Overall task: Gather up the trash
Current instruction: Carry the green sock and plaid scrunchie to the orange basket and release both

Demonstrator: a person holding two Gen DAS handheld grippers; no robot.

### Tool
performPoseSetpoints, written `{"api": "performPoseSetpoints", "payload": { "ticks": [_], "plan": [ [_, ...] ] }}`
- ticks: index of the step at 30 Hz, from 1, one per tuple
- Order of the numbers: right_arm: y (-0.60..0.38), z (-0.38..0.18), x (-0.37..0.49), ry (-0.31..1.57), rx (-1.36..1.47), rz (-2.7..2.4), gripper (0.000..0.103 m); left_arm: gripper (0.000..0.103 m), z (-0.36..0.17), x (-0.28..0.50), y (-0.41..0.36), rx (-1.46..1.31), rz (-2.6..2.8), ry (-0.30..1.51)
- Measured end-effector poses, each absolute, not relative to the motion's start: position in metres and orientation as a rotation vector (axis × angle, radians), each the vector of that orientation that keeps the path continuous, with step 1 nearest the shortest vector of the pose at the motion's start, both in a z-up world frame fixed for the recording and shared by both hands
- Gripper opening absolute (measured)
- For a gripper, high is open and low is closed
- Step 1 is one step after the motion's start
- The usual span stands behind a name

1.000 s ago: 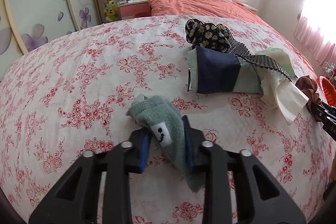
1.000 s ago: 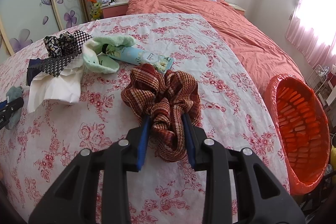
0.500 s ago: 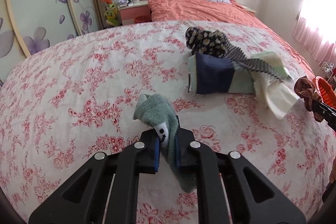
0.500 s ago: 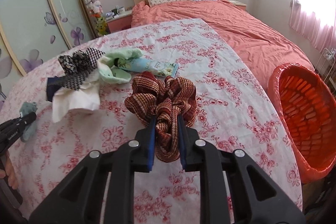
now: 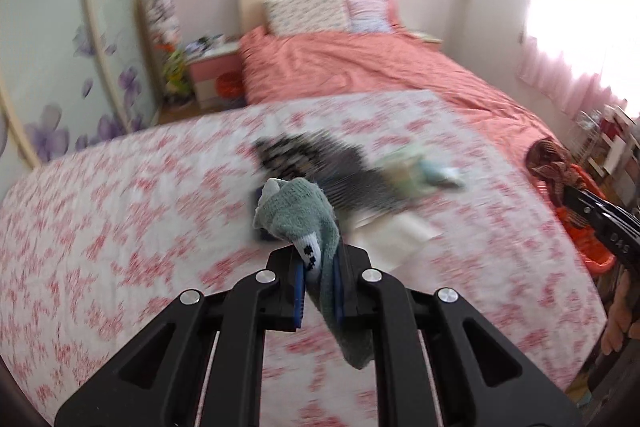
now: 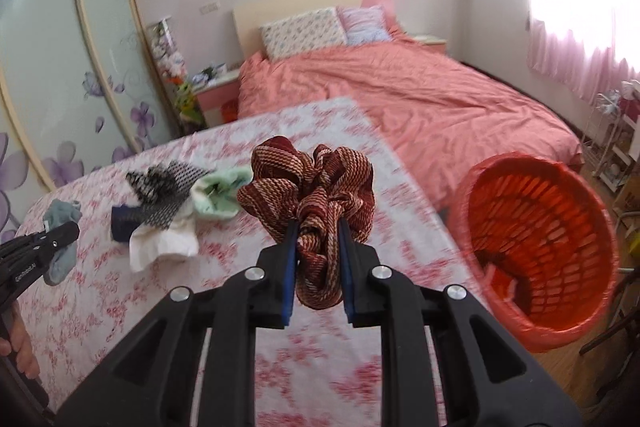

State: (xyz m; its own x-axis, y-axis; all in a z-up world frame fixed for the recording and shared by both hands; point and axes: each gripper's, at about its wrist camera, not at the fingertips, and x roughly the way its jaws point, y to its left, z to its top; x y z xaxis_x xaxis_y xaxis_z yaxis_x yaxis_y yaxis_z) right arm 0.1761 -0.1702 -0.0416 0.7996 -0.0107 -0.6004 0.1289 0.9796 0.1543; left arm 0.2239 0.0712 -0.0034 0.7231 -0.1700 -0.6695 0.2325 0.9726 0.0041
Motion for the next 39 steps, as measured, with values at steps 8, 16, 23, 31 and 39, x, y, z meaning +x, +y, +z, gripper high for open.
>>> {"api": "performPoseSetpoints", "payload": {
  "ticks": [8, 16, 23, 31, 39],
  "plan": [
    [-0.224, -0.02, 0.148, 0.569, 0.234, -0.171, 0.019, 0.011, 0.021, 0.221, -0.015, 0.144, -0.427, 0.653],
    [-0.293, -0.007, 0.122, 0.505, 0.316, -0.287, 0.019, 0.011, 0.02, 0.228, -0.109, 0.201, -0.629, 0.653],
    [-0.342, -0.018, 0.103, 0.485, 0.381, -0.367, 0.019, 0.011, 0.009, 0.224, -0.186, 0.268, -0.814, 0.642],
    [-0.392, -0.041, 0.098, 0.475, 0.458, -0.416, 0.019, 0.011, -0.01, 0.226, -0.242, 0.302, -0.957, 0.653],
    [-0.422, -0.065, 0.113, 0.493, 0.482, -0.407, 0.02, 0.011, -0.026, 0.234, -0.275, 0.321, -0.979, 0.685]
  ]
}}
